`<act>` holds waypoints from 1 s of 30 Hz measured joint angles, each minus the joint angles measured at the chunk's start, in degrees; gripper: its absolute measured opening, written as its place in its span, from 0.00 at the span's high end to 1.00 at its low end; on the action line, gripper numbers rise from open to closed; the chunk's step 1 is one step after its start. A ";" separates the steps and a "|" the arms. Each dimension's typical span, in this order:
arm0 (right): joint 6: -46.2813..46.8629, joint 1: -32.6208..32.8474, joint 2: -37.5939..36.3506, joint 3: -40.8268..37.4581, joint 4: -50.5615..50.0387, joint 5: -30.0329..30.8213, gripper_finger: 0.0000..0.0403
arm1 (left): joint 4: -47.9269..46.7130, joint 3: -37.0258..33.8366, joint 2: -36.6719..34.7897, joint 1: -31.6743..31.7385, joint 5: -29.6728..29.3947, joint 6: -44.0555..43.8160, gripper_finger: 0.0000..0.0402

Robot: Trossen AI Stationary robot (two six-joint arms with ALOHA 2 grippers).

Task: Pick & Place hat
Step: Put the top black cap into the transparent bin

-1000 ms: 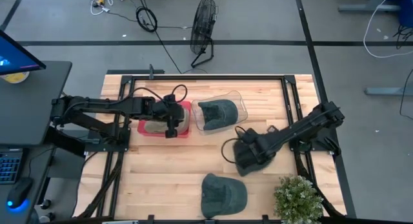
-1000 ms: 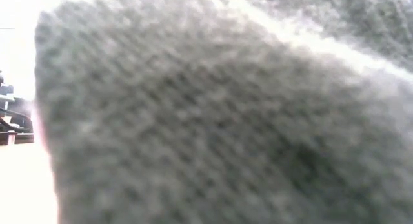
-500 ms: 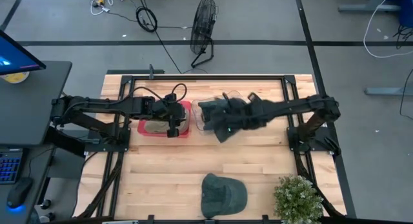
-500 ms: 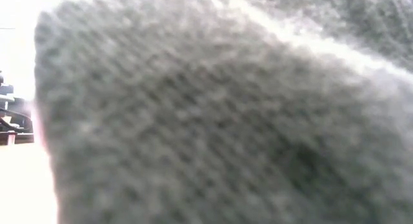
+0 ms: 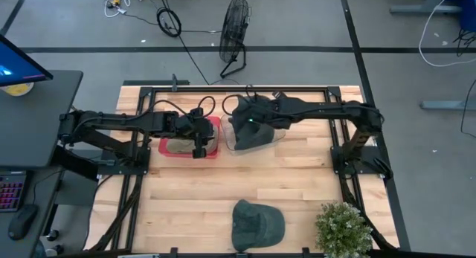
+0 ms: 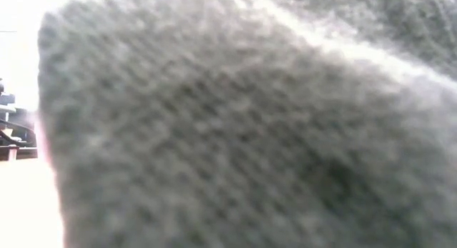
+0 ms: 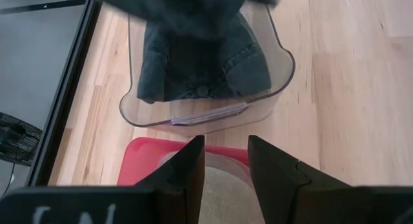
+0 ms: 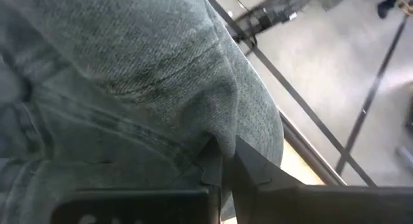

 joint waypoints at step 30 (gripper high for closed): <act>-10.41 1.27 8.44 -1.27 2.99 -5.12 0.97 | -0.53 0.00 0.00 0.00 0.00 -2.97 0.70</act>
